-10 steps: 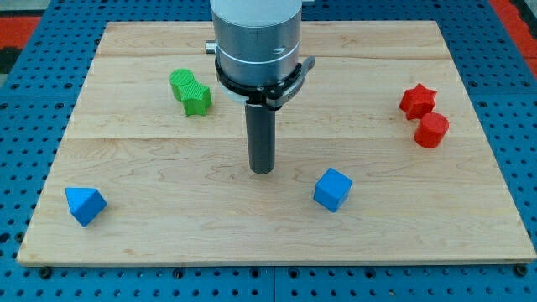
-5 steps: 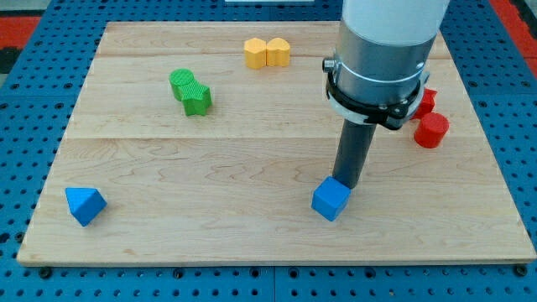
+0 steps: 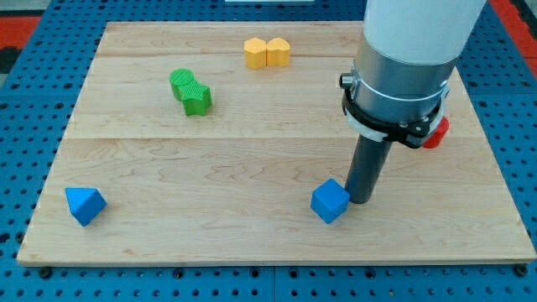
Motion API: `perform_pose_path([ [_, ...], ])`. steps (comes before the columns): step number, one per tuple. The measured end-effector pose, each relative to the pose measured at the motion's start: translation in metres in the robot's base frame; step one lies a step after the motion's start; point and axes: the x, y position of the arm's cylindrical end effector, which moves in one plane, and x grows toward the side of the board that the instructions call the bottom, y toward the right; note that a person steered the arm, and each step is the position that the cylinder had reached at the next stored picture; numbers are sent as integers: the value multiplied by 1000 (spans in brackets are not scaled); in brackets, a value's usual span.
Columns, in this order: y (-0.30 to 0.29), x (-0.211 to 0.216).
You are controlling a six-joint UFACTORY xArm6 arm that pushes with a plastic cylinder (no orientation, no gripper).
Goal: Move the blue cube towards the blue triangle
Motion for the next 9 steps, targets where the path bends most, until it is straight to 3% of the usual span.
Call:
perform_pose_path([
  [4,-7,6],
  [6,-54,6],
  [9,-61,21],
])
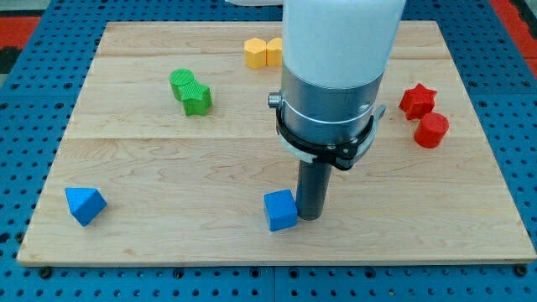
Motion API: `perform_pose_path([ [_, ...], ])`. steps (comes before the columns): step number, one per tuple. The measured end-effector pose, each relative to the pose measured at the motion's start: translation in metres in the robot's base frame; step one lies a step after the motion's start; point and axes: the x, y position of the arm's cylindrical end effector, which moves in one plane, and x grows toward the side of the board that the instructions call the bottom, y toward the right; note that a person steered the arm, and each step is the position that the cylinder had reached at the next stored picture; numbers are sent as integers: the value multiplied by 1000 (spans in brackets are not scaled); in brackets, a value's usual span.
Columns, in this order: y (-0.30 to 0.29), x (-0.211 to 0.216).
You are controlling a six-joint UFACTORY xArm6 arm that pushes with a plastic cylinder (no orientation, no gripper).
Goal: Move the blue cube towards the blue triangle
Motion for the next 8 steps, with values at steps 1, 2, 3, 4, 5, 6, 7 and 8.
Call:
perform_pose_path([
  [1,-10,0],
  [2,-24,0],
  [3,-26,0],
  [4,-48,0],
  [5,-70,0],
  [6,-89,0],
  [7,-122,2],
  [8,-160,5],
])
